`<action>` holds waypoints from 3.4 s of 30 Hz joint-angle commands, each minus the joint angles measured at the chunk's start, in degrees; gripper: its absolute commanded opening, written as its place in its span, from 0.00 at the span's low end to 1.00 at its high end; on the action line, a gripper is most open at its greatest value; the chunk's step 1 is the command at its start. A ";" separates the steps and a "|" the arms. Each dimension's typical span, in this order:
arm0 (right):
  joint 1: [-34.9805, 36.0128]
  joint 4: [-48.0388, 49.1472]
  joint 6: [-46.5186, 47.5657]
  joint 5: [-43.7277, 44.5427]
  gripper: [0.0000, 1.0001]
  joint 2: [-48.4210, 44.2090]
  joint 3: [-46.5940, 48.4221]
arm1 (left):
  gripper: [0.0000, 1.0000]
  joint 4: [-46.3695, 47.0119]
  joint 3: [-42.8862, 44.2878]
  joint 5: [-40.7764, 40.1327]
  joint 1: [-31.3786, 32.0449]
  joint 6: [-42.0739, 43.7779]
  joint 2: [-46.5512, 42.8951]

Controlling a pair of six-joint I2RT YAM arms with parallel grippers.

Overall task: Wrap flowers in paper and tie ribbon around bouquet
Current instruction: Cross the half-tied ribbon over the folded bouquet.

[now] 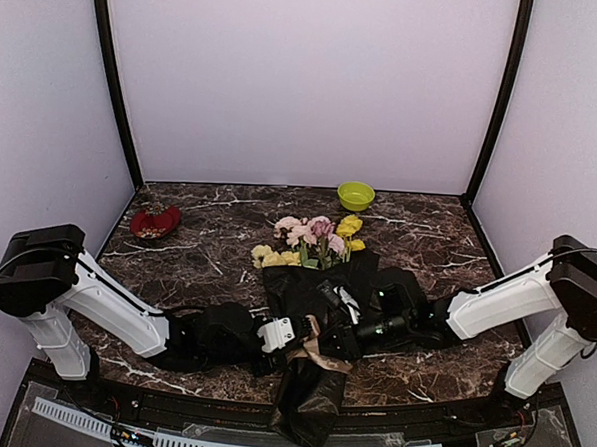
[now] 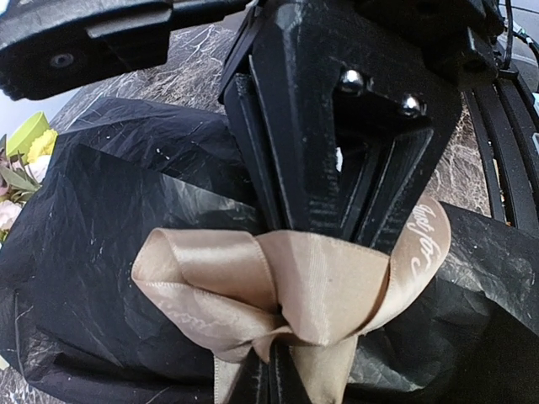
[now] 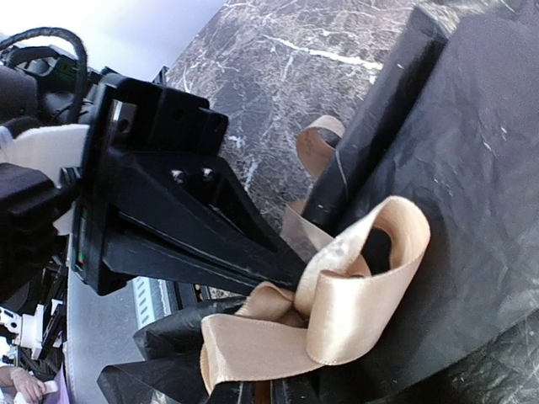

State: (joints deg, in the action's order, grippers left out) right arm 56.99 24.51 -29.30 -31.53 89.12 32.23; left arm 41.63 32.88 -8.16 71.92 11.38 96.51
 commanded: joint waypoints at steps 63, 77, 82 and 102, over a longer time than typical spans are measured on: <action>0.31 2.35 -0.20 -2.05 0.05 0.08 1.90 | 0.00 -1.23 -3.61 6.42 -0.71 5.01 -4.19; 0.62 -2.19 3.47 -3.90 0.19 5.00 6.00 | 0.00 4.01 -4.92 7.89 -1.61 4.49 -3.39; 0.30 7.42 -1.68 -7.34 0.23 5.64 4.34 | 0.00 5.43 -5.13 8.68 -1.61 4.09 -3.40; -0.81 20.34 -9.28 -10.27 0.21 7.66 0.93 | 0.00 5.63 -4.48 7.34 -2.14 4.94 -3.09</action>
State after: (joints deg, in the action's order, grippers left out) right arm 56.31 43.94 -39.53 -41.17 96.99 33.12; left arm 45.58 26.41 -0.34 70.22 15.86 92.62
